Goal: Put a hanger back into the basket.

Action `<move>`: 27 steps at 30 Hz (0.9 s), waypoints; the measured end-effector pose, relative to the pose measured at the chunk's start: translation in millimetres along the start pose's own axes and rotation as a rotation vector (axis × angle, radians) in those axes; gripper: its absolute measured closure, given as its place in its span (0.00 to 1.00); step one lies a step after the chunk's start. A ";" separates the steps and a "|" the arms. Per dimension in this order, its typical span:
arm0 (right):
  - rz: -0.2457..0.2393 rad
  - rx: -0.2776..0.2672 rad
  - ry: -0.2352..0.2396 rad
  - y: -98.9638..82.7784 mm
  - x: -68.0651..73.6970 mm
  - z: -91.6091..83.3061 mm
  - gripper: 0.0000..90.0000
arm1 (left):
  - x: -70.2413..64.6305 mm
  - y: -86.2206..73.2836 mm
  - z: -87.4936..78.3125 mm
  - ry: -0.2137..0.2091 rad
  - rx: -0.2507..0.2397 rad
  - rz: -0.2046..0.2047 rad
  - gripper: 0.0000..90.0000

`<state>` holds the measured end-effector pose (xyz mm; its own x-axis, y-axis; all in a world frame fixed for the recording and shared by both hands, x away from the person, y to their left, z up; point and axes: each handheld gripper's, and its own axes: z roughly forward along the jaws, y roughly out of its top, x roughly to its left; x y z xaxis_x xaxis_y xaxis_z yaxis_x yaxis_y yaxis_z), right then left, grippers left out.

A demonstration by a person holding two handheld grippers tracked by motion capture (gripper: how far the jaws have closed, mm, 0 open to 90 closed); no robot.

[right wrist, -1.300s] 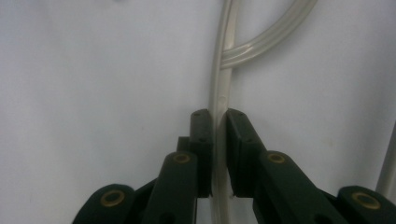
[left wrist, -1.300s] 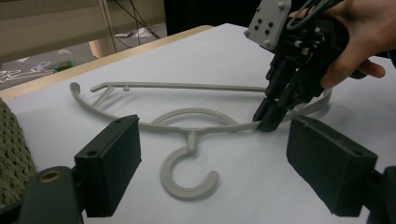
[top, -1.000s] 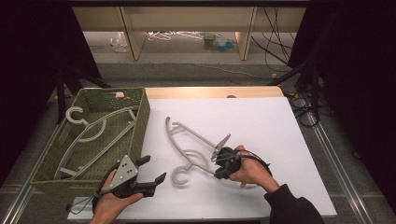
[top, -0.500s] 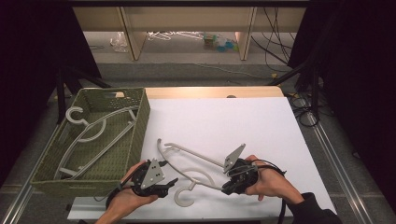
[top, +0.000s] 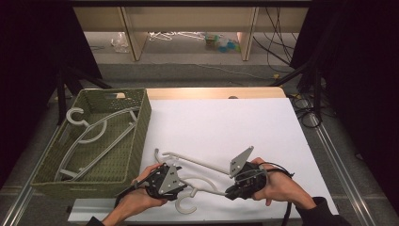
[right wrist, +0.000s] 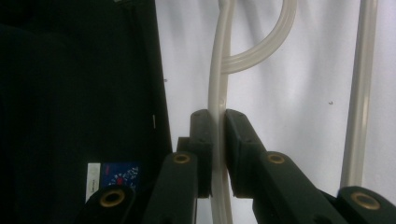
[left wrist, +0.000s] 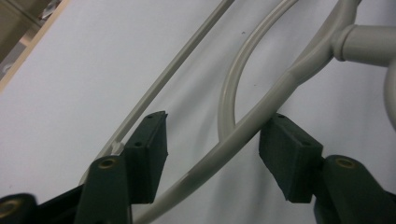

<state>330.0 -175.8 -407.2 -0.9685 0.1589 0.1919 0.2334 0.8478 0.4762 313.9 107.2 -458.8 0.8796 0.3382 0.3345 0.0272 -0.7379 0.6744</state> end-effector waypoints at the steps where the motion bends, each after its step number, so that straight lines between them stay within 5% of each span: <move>1: -0.004 -0.006 0.000 -0.4 -0.6 -0.1 0.92 | -0.1 0.4 2.2 -0.003 -0.018 0.010 0.48; 7: -0.010 -0.020 0.009 -2.0 -1.6 -2.3 0.92 | -4.8 7.6 4.8 -0.062 -0.014 0.101 0.70; 18: -0.051 -0.043 -0.029 -7.2 -8.8 -12.9 0.89 | -4.5 26.5 -12.0 -0.062 -0.039 0.220 0.80; 22: -0.040 -0.062 -0.044 -9.8 -13.5 -15.4 0.86 | -4.2 31.5 -17.5 -0.069 -0.047 0.211 0.84; 23: -0.036 -0.066 -0.053 -10.0 -14.4 -15.6 0.85 | -2.6 33.3 -18.8 -0.090 -0.054 0.164 0.84; 27: -0.006 -0.095 -0.094 -10.7 -18.6 -16.8 0.81 | -1.9 34.8 -20.1 -0.099 -0.040 0.102 0.85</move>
<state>347.0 -196.4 -401.5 -0.9728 0.2044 0.1092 0.2302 0.7980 0.5570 303.7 92.6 -422.7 0.9197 0.2020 0.3368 -0.0815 -0.7408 0.6667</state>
